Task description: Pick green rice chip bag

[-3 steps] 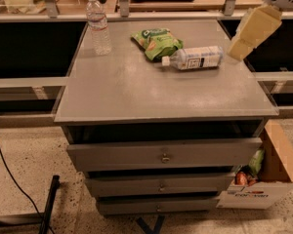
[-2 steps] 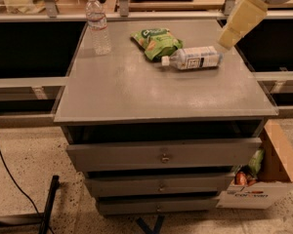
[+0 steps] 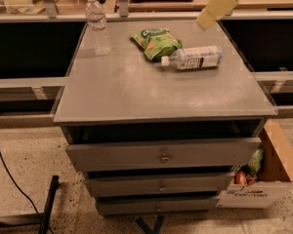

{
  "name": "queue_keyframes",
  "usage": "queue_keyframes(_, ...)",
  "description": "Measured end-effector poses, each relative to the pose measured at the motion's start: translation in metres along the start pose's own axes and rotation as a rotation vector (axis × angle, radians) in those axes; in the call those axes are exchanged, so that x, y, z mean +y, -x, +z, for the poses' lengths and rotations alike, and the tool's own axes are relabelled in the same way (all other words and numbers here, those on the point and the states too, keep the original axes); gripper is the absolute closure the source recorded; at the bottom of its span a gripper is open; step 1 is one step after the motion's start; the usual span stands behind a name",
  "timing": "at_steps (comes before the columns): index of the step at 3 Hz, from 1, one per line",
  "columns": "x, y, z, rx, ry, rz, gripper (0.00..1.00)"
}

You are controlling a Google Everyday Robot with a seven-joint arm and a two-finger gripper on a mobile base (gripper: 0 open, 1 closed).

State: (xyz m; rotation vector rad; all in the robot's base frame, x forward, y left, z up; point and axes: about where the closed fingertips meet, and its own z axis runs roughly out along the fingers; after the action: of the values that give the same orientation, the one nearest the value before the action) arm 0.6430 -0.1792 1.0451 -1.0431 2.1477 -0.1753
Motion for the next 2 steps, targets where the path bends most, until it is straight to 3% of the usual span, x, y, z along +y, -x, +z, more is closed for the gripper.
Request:
queue_keyframes(1,0.002,0.0,0.003,0.0,0.009,0.002,0.0)
queue_keyframes(2,0.015,0.009,0.03,0.021,0.068,0.0,0.0)
